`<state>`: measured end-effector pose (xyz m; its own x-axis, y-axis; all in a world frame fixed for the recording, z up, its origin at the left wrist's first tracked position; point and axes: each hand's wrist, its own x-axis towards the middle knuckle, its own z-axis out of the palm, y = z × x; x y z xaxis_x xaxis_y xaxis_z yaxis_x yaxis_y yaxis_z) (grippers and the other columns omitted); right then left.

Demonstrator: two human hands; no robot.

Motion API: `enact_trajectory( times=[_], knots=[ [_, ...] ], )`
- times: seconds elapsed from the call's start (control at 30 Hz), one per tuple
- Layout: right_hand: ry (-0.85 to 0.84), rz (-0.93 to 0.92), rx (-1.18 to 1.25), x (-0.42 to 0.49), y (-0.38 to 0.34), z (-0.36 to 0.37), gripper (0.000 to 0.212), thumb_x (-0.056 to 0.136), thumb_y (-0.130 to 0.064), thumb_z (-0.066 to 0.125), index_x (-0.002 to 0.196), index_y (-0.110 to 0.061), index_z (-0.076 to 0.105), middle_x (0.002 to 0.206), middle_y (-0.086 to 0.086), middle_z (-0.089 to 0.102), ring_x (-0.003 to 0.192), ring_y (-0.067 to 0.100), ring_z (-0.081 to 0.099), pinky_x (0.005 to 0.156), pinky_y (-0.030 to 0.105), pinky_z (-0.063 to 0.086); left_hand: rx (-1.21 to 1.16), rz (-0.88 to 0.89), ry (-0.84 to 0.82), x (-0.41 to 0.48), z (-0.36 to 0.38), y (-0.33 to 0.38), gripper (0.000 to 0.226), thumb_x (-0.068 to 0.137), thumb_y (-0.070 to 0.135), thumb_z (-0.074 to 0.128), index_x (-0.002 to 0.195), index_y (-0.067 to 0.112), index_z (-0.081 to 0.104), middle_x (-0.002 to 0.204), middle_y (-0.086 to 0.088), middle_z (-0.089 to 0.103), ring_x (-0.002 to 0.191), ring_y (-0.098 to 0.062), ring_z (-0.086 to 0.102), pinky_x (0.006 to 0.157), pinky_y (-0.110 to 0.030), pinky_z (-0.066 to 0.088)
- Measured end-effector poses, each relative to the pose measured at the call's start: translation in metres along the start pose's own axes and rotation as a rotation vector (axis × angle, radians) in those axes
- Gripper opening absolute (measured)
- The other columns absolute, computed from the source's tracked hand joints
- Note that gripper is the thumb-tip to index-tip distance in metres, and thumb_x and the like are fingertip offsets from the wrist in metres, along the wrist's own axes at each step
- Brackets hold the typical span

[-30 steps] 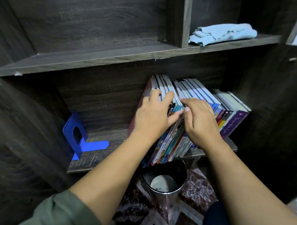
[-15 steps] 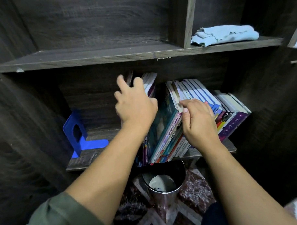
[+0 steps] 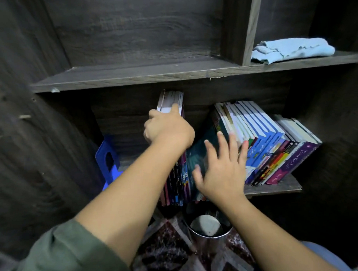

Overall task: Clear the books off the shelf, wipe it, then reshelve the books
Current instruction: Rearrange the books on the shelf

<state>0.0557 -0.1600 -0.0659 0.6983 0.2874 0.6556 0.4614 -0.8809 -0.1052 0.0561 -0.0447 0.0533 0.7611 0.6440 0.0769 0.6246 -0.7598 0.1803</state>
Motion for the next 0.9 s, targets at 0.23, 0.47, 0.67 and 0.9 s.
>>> enact_trajectory(
  times=[0.23, 0.47, 0.67, 0.9],
  knots=[
    [0.022, -0.012, -0.033, -0.006, -0.011, 0.013, 0.071, 0.062, -0.039, 0.067, 0.129, -0.015, 0.06, 0.149, 0.019, 0.037, 0.141, 0.041, 0.021, 0.116, 0.058, 0.002, 0.028, 0.027, 0.355, -0.007, 0.017, -0.033, 0.072, 0.085, 0.044, 0.057, 0.149, 0.031, 0.025, 0.129, -0.016, 0.042, 0.104, -0.034, 0.053, 0.069, -0.036, 0.034],
    [0.103, 0.207, 0.027, 0.021, 0.019, 0.012, 0.072, 0.07, -0.032, 0.07, 0.137, -0.017, 0.047, 0.145, 0.02, 0.037, 0.133, 0.045, 0.03, 0.105, 0.071, 0.02, -0.734, 0.26, 0.947, -0.018, 0.089, -0.058, 0.098, 0.063, 0.026, 0.082, 0.137, 0.018, 0.018, 0.148, -0.023, 0.032, 0.137, -0.026, 0.037, 0.107, -0.032, 0.041],
    [0.14, 0.158, 0.045, 0.021, 0.025, 0.018, 0.065, 0.072, -0.03, 0.067, 0.133, -0.016, 0.051, 0.143, 0.018, 0.041, 0.133, 0.045, 0.031, 0.108, 0.065, 0.019, -0.902, -0.231, 0.557, -0.013, 0.139, -0.046, 0.098, 0.064, 0.029, 0.082, 0.141, 0.003, 0.027, 0.123, -0.023, 0.056, 0.104, -0.045, 0.059, 0.084, -0.047, 0.048],
    [0.154, 0.179, 0.037, 0.025, 0.023, 0.025, 0.045, 0.072, -0.033, 0.062, 0.114, -0.018, 0.065, 0.141, 0.014, 0.044, 0.133, 0.043, 0.03, 0.111, 0.062, 0.011, -0.914, -0.244, 0.692, 0.006, 0.13, -0.073, 0.072, 0.07, 0.027, 0.08, 0.12, 0.003, 0.035, 0.109, -0.016, 0.058, 0.093, -0.04, 0.059, 0.077, -0.046, 0.05]
  ],
)
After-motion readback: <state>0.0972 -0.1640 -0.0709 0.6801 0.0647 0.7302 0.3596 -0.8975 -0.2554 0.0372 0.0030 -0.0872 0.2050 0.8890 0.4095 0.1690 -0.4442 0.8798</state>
